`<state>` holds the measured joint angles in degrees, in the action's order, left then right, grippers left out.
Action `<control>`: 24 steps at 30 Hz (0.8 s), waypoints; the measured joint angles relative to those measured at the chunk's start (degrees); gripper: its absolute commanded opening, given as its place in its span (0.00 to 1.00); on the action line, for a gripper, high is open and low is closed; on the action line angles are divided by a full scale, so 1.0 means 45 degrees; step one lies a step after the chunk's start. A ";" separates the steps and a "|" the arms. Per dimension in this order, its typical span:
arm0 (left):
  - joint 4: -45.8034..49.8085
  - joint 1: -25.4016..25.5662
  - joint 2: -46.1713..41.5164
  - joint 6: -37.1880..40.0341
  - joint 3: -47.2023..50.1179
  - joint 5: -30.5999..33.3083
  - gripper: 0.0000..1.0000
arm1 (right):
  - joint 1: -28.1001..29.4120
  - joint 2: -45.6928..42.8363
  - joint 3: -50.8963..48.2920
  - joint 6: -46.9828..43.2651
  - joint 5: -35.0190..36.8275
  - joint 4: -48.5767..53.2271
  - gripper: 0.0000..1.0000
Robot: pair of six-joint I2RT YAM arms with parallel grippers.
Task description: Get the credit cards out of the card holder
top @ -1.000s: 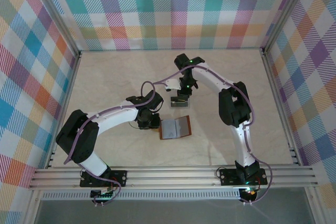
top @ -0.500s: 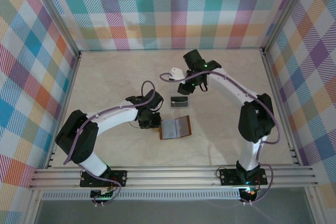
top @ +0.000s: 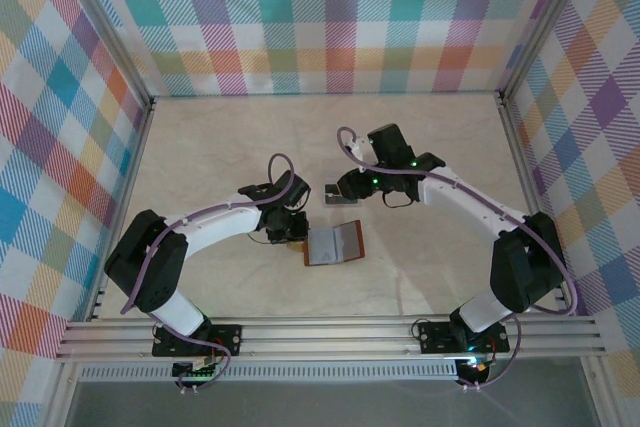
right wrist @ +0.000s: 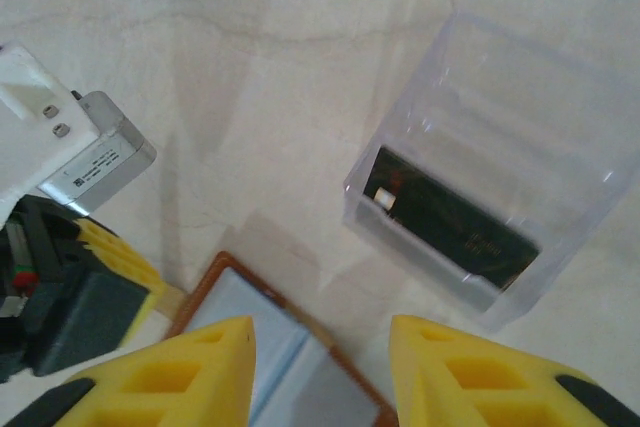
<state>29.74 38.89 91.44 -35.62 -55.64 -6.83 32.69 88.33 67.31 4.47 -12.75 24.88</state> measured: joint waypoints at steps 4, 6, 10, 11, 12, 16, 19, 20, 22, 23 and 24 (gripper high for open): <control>-0.0189 -0.0044 0.0024 -0.0185 0.0024 -0.0151 0.16 | 0.0024 0.0000 -0.0398 0.1991 -0.0573 0.0010 0.37; -0.0364 -0.0087 0.0063 -0.0194 0.0024 -0.0282 0.16 | 0.0087 0.0000 -0.0461 0.2866 -0.0874 0.0058 0.36; -0.0505 -0.0262 0.0233 -0.0189 0.0024 -0.0563 0.14 | 0.0165 0.0024 -0.0461 0.4012 -0.1433 0.0272 0.35; -0.0549 -0.0291 0.0267 -0.0194 0.0024 -0.0622 0.13 | 0.0175 0.0044 -0.0461 0.4216 -0.1593 0.0335 0.35; -0.0612 -0.0340 0.0291 -0.0189 0.0024 -0.0704 0.12 | 0.0175 0.0078 -0.0466 0.4425 -0.1792 0.0379 0.35; -0.0777 -0.0384 0.0335 -0.0185 0.0112 -0.1001 0.10 | 0.0228 0.0102 -0.0879 0.5047 -0.2560 0.0155 0.34; -0.0967 -0.0408 0.0364 -0.0185 0.0306 -0.1224 0.09 | 0.0282 0.0102 -0.1394 0.5503 -0.3021 0.0005 0.33; -0.1015 -0.0423 0.0423 -0.0185 0.0335 -0.1311 0.08 | 0.0321 0.0107 -0.1525 0.5610 -0.3138 -0.0010 0.31; -0.1103 -0.0427 0.0617 -0.0185 0.0335 -0.1481 0.07 | 0.0384 0.0165 -0.1690 0.5872 -0.3351 -0.0034 0.29; -0.1190 -0.0427 0.0738 -0.0185 0.0350 -0.1603 0.07 | 0.0437 0.0219 -0.1719 0.5955 -0.3444 -0.0092 0.28; -0.1292 -0.0427 0.0831 -0.0185 0.0389 -0.1690 0.07 | 0.0510 0.0296 -0.1724 0.6023 -0.3531 -0.0170 0.26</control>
<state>23.92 36.97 95.18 -36.45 -53.89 -14.44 34.98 89.67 59.55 31.57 -28.64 24.12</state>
